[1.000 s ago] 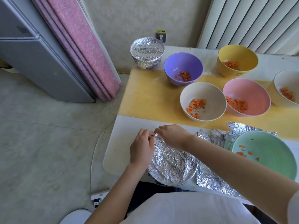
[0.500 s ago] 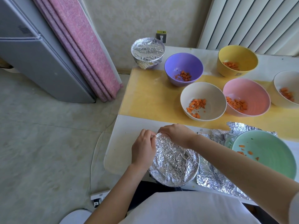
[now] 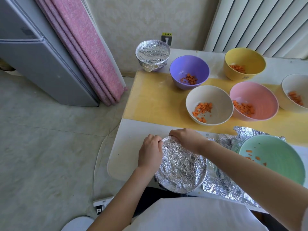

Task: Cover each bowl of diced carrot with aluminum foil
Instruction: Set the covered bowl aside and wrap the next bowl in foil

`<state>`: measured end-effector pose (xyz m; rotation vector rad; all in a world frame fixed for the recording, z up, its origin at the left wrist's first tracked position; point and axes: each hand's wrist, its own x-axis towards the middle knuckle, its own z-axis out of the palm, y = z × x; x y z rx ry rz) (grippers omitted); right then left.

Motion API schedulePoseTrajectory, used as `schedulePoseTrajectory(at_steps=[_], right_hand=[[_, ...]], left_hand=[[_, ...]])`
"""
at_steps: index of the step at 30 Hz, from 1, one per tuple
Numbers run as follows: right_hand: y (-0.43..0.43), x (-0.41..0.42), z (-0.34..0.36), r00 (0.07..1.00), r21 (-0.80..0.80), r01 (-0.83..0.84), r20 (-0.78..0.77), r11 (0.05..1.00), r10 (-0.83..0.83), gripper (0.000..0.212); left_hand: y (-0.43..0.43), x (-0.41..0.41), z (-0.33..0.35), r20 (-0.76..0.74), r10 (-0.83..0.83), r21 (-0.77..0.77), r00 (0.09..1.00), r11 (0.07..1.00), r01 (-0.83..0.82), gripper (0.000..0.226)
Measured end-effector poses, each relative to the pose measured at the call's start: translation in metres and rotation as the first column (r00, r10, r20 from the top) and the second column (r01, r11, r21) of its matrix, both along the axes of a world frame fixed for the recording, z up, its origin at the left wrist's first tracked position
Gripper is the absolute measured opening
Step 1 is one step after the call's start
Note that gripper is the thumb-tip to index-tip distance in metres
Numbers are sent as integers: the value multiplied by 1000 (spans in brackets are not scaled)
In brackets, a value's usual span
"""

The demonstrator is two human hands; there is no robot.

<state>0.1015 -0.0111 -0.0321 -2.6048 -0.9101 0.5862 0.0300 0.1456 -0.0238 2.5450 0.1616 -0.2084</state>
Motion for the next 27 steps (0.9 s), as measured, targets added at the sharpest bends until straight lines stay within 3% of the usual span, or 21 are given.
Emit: schedulePoseTrajectory(at_steps=[4,8,16,19,27], right_hand=[[9,4,12,999,-146,-46,-6,988,45,36],[17,5,15,992,-73,-47,-116,996,38,28],[11,0,6,994,7,-24,-108,1000,25,17],[3,0,8,984,92,53,-176,994,-36,27],[-7,-11,-2,997,104,76,-29,992,-74,23]], left_hand=[[-1,3,1,6,-24,16,1000,1000,24,21],[-2,3,1,15,-59,49,998,997,58,24],[-2,1,0,31,-73,47,997,996,71,25],[0,-1,0,49,-70,35,996,997,68,25],[5,-4,2,-19,-63,22,998,998,64,18]])
